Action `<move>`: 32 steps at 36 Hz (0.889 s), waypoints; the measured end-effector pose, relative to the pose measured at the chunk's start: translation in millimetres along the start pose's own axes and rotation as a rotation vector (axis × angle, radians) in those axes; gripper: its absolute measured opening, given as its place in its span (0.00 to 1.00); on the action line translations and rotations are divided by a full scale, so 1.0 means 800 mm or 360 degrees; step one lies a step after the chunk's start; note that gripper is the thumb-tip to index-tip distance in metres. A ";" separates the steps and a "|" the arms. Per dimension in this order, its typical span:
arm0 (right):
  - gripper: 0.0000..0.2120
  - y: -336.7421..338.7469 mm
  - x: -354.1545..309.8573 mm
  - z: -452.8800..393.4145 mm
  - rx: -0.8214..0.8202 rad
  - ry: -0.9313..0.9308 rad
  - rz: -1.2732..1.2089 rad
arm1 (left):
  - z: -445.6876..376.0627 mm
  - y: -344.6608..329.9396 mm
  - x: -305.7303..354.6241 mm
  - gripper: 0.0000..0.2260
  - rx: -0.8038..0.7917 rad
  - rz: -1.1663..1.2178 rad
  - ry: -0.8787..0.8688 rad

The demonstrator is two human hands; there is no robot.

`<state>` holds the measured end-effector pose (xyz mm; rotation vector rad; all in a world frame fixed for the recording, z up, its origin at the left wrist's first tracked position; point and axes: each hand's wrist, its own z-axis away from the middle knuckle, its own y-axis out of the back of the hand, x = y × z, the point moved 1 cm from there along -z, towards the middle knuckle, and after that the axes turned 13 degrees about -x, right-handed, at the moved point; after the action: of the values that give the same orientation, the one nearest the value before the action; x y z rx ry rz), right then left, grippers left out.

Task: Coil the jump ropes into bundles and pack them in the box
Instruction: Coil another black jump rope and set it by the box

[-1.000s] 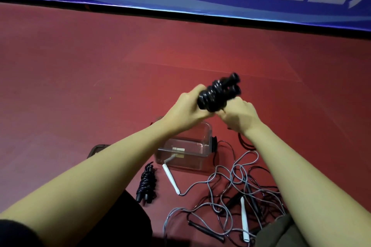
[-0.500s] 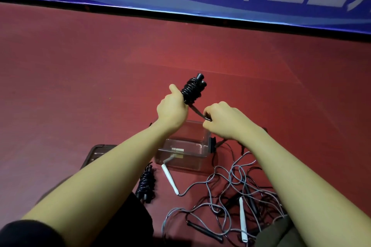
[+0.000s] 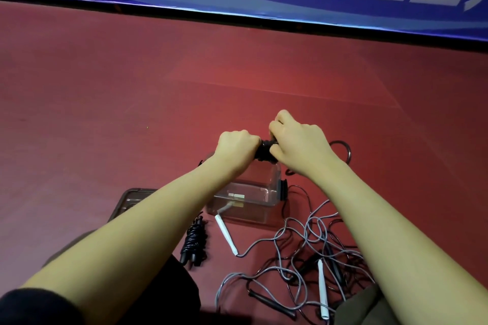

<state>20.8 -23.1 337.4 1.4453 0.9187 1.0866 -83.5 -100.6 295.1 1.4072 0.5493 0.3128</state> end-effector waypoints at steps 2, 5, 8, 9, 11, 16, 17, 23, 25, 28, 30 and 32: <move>0.09 -0.005 0.003 -0.004 -0.0047 -0.0017 -0.0123 | -0.002 0.000 -0.002 0.08 0.0028 -0.0025 -0.0033; 0.10 -0.008 0.005 -0.008 -0.0054 -0.0070 -0.0397 | -0.002 0.002 -0.006 0.09 0.0063 -0.0073 -0.0001; 0.10 -0.010 0.009 -0.010 -0.0032 -0.0135 -0.0558 | -0.002 0.002 -0.007 0.07 0.0019 -0.0057 0.0052; 0.10 -0.012 0.010 -0.010 -0.0037 -0.0142 -0.0584 | -0.002 0.002 -0.006 0.07 0.0003 -0.0057 0.0057; 0.10 -0.015 0.011 -0.010 -0.0063 -0.0137 -0.0617 | -0.002 0.003 -0.006 0.06 -0.0039 -0.0078 0.0051; 0.11 -0.019 0.017 -0.008 -0.0099 -0.0144 -0.0476 | -0.002 0.003 -0.003 0.07 -0.0034 -0.0194 -0.0175; 0.11 -0.019 0.018 -0.007 -0.0099 -0.0149 -0.0415 | -0.003 0.002 -0.003 0.07 -0.0010 -0.0214 -0.0220; 0.11 -0.018 0.023 -0.009 -0.0113 -0.0064 -0.0112 | 0.002 0.007 -0.003 0.06 -0.0026 -0.0293 -0.0578; 0.11 -0.019 0.028 -0.009 -0.0110 -0.0037 -0.0063 | 0.005 0.013 -0.004 0.05 0.0164 -0.0250 -0.0799; 0.13 -0.022 0.035 -0.011 -0.0131 -0.0014 -0.0136 | 0.007 0.013 -0.011 0.16 0.0364 -0.0099 -0.1086; 0.13 -0.024 0.038 -0.012 -0.0128 -0.0008 -0.0243 | 0.009 0.014 -0.012 0.15 0.0418 0.0018 -0.1168; 0.12 -0.025 0.042 -0.012 -0.0063 0.0004 -0.0321 | 0.013 0.017 -0.012 0.10 0.0486 0.0177 -0.1208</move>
<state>21.4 14.2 323.0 1.2888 1.0158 0.9516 -84.2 -112.0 311.1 1.7162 -0.1150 -0.2344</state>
